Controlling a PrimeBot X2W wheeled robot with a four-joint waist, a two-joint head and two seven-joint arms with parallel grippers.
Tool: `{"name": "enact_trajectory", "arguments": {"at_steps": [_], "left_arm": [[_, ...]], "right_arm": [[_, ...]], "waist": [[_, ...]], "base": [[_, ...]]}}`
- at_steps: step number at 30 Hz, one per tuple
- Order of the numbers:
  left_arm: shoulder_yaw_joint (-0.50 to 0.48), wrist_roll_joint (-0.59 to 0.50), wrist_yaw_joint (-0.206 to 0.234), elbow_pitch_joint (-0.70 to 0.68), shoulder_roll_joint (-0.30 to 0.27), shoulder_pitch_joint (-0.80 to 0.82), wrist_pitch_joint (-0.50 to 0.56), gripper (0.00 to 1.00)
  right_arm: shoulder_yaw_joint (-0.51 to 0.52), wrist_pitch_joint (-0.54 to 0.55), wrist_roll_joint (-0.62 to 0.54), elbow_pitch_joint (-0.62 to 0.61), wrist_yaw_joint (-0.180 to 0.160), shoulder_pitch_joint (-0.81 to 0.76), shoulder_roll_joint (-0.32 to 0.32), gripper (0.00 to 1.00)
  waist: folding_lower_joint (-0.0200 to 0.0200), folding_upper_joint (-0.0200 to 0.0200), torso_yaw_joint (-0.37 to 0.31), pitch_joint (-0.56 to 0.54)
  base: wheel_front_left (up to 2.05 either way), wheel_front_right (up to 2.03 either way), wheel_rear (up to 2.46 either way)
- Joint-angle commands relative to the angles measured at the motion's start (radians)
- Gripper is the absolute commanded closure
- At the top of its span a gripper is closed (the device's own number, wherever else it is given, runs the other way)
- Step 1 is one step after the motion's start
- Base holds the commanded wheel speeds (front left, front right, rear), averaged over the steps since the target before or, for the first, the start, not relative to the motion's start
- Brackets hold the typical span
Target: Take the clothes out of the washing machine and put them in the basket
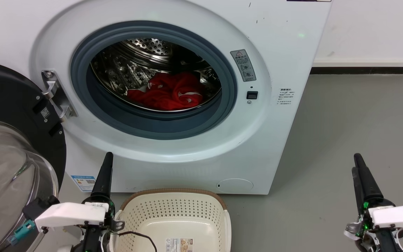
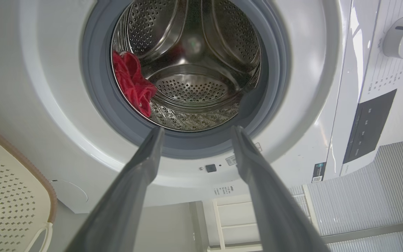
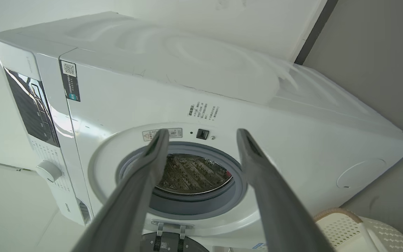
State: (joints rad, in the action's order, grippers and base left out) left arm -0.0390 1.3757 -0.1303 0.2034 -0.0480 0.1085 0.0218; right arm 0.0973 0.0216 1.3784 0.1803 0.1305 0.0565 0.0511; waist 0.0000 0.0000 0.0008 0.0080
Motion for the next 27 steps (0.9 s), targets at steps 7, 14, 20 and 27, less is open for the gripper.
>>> {"name": "enact_trajectory", "arguments": {"at_steps": [7,14,20,27], "left_arm": [[0.019,-0.156,0.0,-0.05,-0.003,0.038,-0.033,0.0],[0.038,-0.309,0.0,-0.065,-0.003,0.045,-0.06,0.0],[0.053,-0.431,0.0,-0.069,-0.003,0.048,-0.082,0.0],[0.068,-0.554,0.008,-0.061,-0.003,0.054,-0.106,0.0]], "right_arm": [[-0.023,-0.034,-0.213,-0.058,0.0,0.001,0.0,0.0],[-0.031,-0.061,-0.379,-0.083,0.0,-0.008,0.0,0.0],[-0.036,-0.082,-0.502,-0.099,0.0,-0.019,0.0,0.0],[-0.039,-0.106,-0.642,-0.11,0.0,-0.029,0.0,0.0]], "waist": [[0.0,0.0,0.003,0.0],[0.0,0.0,0.007,0.002],[0.0,0.0,0.01,0.002],[0.0,0.0,0.013,0.001]], "base": [[0.0,0.0,0.0],[0.0,0.0,0.0],[0.0,0.0,0.0],[0.0,0.0,0.0]]}}
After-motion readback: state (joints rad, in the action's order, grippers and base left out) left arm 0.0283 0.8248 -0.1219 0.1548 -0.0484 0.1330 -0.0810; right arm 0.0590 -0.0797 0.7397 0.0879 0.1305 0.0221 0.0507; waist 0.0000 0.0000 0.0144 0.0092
